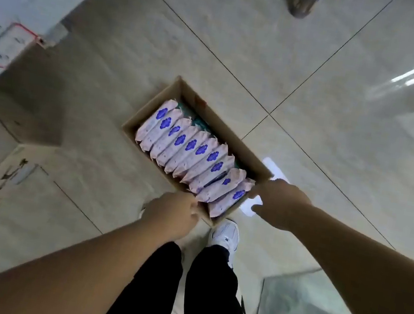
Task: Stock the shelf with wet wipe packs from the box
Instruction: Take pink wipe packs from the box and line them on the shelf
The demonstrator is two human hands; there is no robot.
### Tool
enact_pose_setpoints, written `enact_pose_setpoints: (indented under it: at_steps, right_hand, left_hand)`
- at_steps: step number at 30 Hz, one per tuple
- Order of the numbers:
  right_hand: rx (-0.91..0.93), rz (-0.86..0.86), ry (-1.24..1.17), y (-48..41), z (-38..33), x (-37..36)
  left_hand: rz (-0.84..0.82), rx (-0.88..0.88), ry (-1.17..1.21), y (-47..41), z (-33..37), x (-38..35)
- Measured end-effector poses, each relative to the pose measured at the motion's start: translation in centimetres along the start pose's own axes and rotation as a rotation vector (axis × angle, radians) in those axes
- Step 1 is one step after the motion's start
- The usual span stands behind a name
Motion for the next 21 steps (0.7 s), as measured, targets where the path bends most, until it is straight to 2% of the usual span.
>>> enact_pose_setpoints:
  at_steps: [5, 12, 16, 21]
  right_hand:
    - [0.038, 0.066, 0.201, -7.6, 0.1, -3.4]
    - [0.083, 0.064, 0.380, -12.2, 0.9, -6.4]
    - [0.103, 0.140, 0.401, -13.1, 1.6, -7.6]
    - [0.176, 0.273, 0.279, -12.0, 1.4, -7.4]
  left_hand:
    - [0.095, -0.028, -0.127, -7.1, -1.1, -3.8]
    - [0.298, -0.058, -0.360, -10.7, -0.5, -8.3]
    - [0.306, -0.023, -0.319, -11.6, -1.2, -9.3]
    - [0.347, -0.020, -0.078, -10.7, -1.7, -7.3]
Point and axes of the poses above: each hand's wrist, its own y-axis away from the middle knuckle, its own x-axis out of the back of the hand, z = x × y, the point moved 2 cm from there along -y, towards the middle knuckle
